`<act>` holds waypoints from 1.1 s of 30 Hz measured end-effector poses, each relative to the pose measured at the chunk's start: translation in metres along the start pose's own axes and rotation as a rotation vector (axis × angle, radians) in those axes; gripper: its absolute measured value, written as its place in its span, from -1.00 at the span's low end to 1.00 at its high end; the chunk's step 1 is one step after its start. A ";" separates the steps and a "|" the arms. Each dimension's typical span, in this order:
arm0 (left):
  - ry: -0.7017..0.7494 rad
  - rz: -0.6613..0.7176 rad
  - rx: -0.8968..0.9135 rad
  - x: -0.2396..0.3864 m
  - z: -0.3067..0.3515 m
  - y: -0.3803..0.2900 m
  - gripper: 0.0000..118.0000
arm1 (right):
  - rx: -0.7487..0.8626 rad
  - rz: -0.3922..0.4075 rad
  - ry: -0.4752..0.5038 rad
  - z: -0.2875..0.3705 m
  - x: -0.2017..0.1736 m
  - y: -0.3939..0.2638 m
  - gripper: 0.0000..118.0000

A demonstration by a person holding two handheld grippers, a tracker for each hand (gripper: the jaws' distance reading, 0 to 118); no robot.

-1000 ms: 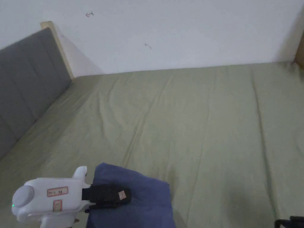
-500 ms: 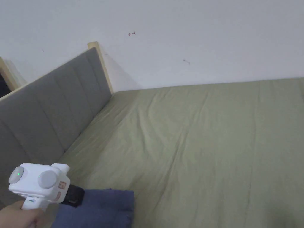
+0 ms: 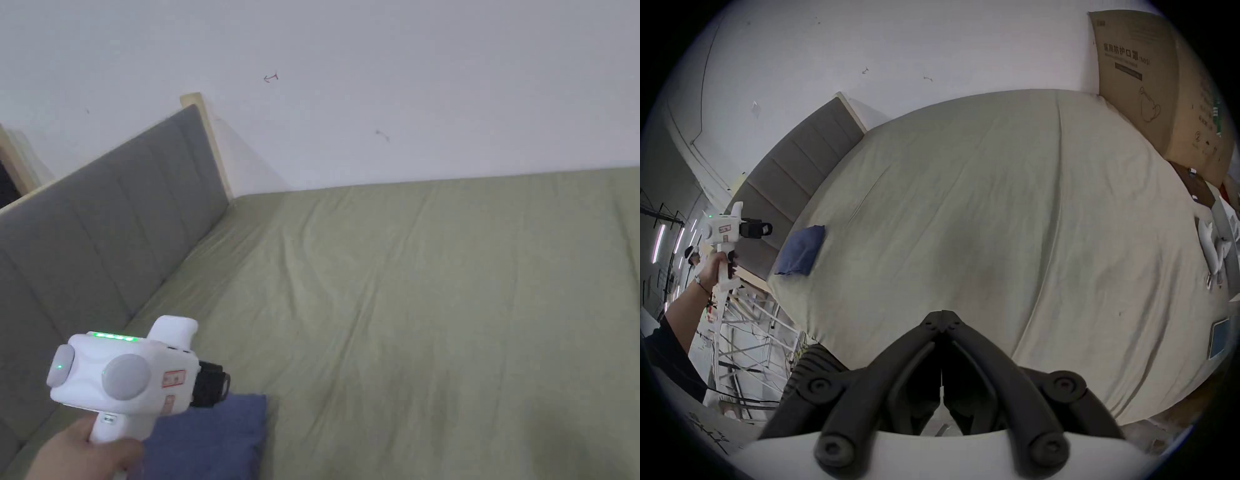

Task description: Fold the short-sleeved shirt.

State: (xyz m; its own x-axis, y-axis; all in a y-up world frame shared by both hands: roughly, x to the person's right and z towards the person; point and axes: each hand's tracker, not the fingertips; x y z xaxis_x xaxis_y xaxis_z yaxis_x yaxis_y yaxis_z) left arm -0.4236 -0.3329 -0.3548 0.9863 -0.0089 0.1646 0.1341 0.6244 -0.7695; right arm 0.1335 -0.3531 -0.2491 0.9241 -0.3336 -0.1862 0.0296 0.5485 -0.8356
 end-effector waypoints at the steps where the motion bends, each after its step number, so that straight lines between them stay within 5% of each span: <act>1: -0.060 0.023 0.027 0.024 0.002 0.001 0.47 | 0.014 0.000 -0.012 0.006 -0.001 0.002 -1.00; 3: -0.131 0.032 0.141 0.074 0.016 0.001 -1.00 | 0.045 0.008 -0.026 0.020 -0.003 0.008 -1.00; 8: -0.242 0.133 0.415 0.177 0.067 0.017 -1.00 | 0.295 0.064 -0.060 0.067 -0.009 0.034 -1.00; 16: 0.042 0.121 0.884 0.291 0.128 -0.002 -1.00 | 0.924 0.180 -0.245 0.117 -0.026 0.038 -1.00; 19: 0.135 0.094 0.986 0.306 0.131 -0.015 -1.00 | 0.974 0.198 -0.316 0.115 -0.025 0.030 -1.00; 24: 0.088 0.062 0.984 0.312 0.132 -0.023 -1.00 | 0.998 0.224 -0.382 0.110 -0.028 0.022 -0.93; 25: 0.084 0.042 0.981 0.313 0.132 -0.025 -0.91 | 1.004 0.222 -0.388 0.109 -0.028 0.020 -0.69; 27: 0.031 -0.021 0.948 0.314 0.132 -0.021 -0.44 | 1.019 0.203 -0.393 0.110 -0.029 0.018 0.13; 30: 0.048 0.004 0.977 0.319 0.133 -0.023 0.82 | 0.990 0.160 -0.388 0.108 -0.029 0.018 0.62; 31: 0.046 0.013 0.984 0.316 0.135 -0.022 1.00 | 1.009 0.162 -0.400 0.110 -0.030 0.013 0.89; 33: 0.026 0.032 0.994 0.313 0.137 -0.022 1.00 | 1.010 0.167 -0.398 0.110 -0.029 0.003 1.00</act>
State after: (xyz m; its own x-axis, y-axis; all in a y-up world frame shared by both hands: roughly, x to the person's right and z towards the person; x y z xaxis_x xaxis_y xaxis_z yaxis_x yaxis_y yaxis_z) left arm -0.1305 -0.2428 -0.2021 0.9914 0.0100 0.1304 -0.0225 0.9952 0.0951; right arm 0.1484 -0.2577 -0.1891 0.9969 -0.0254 0.0743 0.0235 0.9994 0.0265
